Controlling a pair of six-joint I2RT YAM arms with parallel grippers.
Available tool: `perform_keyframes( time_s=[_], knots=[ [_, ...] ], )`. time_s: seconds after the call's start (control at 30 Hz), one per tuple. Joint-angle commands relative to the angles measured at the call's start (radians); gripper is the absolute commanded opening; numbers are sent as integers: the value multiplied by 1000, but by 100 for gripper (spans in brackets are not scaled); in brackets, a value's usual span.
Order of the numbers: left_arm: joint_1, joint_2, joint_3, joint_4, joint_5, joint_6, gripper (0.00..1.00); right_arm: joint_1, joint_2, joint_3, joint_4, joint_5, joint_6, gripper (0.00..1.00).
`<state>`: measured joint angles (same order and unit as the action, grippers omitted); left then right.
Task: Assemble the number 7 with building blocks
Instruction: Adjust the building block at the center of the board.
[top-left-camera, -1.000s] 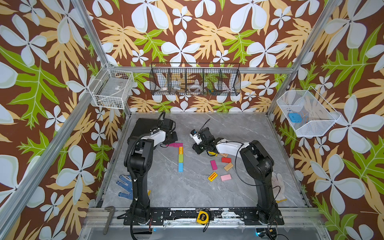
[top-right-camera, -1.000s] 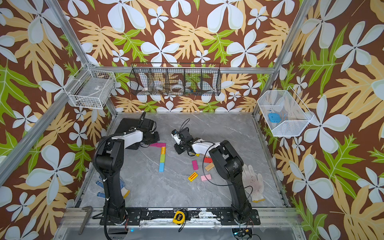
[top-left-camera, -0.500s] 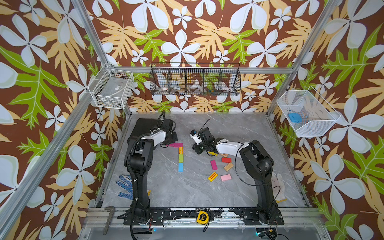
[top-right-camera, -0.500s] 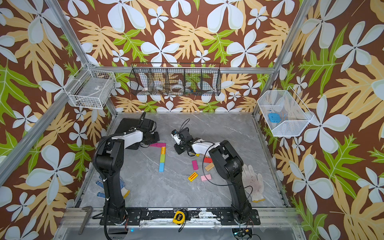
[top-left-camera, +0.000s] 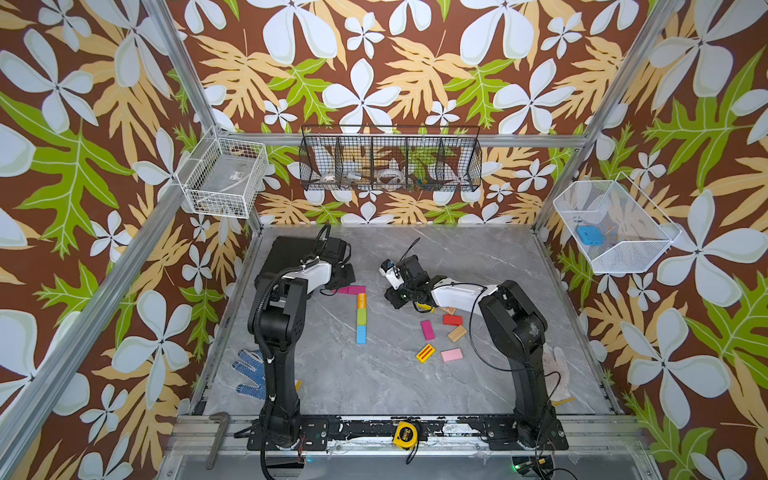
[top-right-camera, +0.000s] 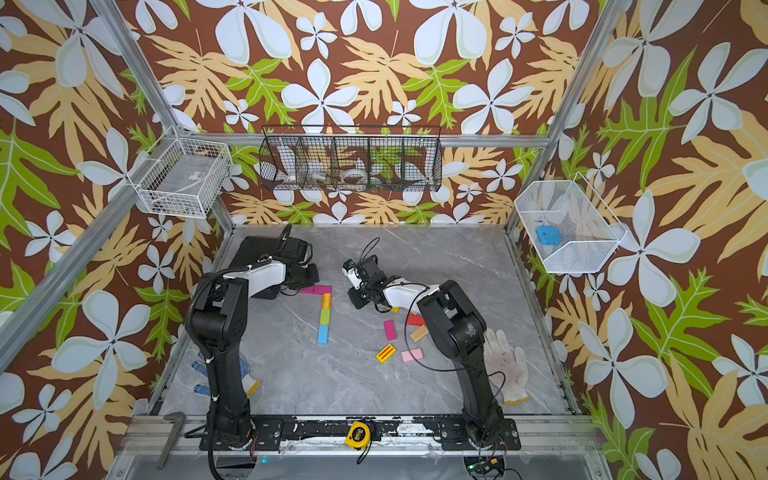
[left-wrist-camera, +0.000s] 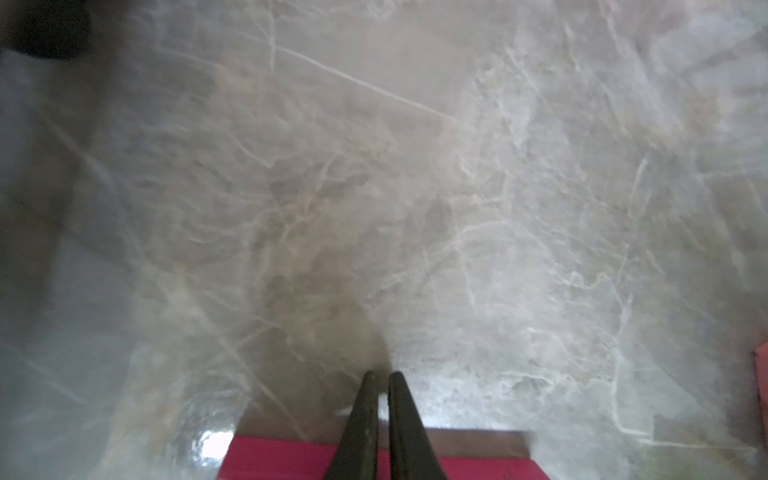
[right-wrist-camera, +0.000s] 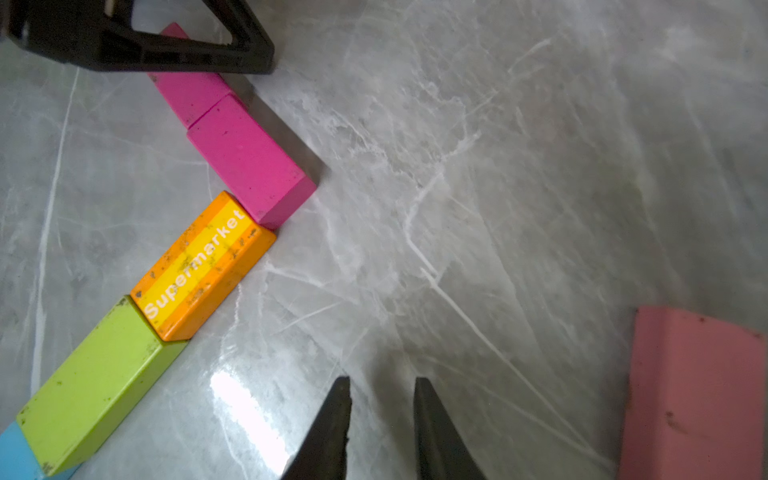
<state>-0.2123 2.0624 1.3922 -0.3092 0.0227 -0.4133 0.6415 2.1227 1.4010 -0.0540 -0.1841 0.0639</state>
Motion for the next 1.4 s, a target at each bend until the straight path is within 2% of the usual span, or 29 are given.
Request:
perform_keyframes(
  time_s=[0.0,0.5,0.7,1.03,1.17,1.37],
  knots=[
    [-1,-11,5,-11,-11,5,11,-2,3,2,16,-6,1,28],
    [5,2,95,-49,-17,19,11,0,5,-6,22,-9,3,28],
    [13,-51,69,-38,-13,25,11,0,19,7,22,-21,10,28],
    [14,-261,-162,72,8,24,22,3,-2,-8,43,-35,33,30],
    [13,-367,-298,125,26,6,29,10,-28,-36,54,-35,43,35],
    [12,-520,-504,191,66,-38,46,41,-86,-114,65,-16,50,45]
  ],
)
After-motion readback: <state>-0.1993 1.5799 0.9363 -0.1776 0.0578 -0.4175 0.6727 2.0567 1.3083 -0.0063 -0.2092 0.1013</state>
